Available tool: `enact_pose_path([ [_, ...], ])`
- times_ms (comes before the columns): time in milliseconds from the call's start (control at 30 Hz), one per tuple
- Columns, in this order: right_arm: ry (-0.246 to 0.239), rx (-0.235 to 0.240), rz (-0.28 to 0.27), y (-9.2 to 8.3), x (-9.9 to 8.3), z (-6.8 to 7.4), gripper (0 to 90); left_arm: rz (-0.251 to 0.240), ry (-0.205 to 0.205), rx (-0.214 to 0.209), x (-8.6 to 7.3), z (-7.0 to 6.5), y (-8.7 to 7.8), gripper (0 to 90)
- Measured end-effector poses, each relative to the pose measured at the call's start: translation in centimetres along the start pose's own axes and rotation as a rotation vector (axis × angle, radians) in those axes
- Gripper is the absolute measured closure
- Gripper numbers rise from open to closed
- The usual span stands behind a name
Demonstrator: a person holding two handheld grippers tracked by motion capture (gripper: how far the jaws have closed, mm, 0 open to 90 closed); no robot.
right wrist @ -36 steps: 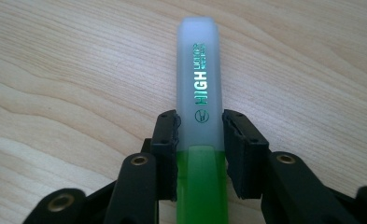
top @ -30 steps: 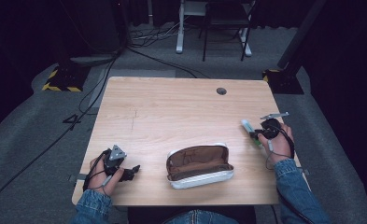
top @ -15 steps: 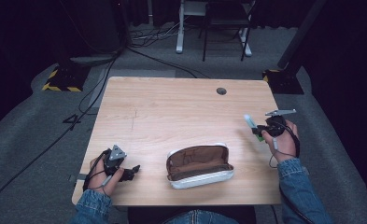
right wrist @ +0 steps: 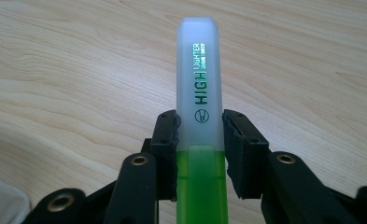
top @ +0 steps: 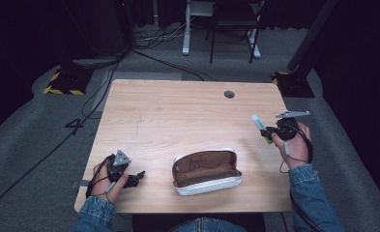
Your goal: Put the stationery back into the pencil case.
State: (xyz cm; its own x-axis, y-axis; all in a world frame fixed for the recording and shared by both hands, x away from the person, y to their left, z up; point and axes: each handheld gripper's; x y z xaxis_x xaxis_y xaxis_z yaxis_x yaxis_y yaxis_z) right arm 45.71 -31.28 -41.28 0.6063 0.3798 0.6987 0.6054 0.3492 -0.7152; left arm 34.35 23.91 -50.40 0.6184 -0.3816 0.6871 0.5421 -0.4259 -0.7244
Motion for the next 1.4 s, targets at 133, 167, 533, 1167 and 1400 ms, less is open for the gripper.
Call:
enact_pose_path([
  [133, -0.006, 0.008, -0.009, -0.5, 0.3, 0.5, 67.0, -0.001, -0.005, -0.001, 0.0, 0.0, 0.0, 14.6],
  [167, -0.004, 0.010, -0.010, -0.6, 0.4, 0.6, 67.1, 0.000, 0.000, 0.000, 0.0, 0.0, 0.0, 14.6],
  [533, -0.044, 0.052, -0.033, -1.9, 1.4, 2.5, 67.1, -0.001, -0.005, -0.001, 0.0, 0.0, 0.0, 14.6],
  [1167, -0.147, 0.180, -0.069, -4.3, 3.0, 7.1, 67.1, 0.000, -0.002, -0.001, 0.0, 0.0, 0.0, 14.6],
  [1400, -0.200, 0.227, -0.061, -4.8, 3.4, 8.8, 67.0, 0.000, -0.002, -0.001, 0.0, 0.0, 0.0, 14.6],
])
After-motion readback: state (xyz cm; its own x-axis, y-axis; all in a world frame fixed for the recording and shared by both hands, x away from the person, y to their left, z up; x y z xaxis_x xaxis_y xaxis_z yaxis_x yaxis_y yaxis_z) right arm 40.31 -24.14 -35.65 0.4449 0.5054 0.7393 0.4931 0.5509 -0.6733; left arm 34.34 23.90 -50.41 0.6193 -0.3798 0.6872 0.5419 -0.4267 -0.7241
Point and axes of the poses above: each handheld gripper's, and its own axes: y roughly forward along the jaws, x roughly out of its top, z roughly to its left, and after that the axes turned 4 degrees about -y, right-handed
